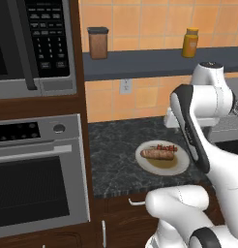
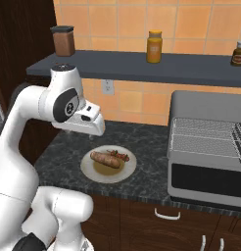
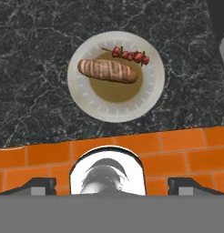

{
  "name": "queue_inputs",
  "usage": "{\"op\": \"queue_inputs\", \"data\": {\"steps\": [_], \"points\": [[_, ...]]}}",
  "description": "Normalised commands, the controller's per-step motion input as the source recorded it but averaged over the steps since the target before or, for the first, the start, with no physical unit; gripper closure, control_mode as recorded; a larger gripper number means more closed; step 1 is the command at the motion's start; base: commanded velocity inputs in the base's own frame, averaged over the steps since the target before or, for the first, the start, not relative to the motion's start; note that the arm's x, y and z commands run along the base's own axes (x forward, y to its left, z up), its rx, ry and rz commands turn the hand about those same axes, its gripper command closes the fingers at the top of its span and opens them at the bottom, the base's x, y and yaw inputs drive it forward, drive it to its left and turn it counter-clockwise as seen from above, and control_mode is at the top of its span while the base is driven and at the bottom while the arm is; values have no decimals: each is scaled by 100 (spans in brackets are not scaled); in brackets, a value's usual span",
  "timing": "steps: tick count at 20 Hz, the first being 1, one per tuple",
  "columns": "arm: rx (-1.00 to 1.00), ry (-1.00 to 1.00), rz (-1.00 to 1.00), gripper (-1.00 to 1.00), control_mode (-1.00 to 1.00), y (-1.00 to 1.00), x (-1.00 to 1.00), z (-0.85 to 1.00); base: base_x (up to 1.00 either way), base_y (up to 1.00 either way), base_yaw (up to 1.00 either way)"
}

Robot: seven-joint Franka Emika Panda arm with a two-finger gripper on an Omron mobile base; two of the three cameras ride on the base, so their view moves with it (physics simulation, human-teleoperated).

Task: Pick up the kebab skewer and baguette bread, and place them inside the toaster oven. Close the toaster oven door and start by setting the timer.

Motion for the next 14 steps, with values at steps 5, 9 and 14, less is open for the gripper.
{"op": "queue_inputs", "data": {"steps": [5, 9, 14], "points": [[0, 0, -15, -100, -100, -2, -85, 0, 0, 0, 0], [0, 0, 0, -100, -100, 9, -56, 0, 0, 0, 0], [-1, 0, 3, -100, -100, 26, -30, 0, 0, 0, 0]]}}
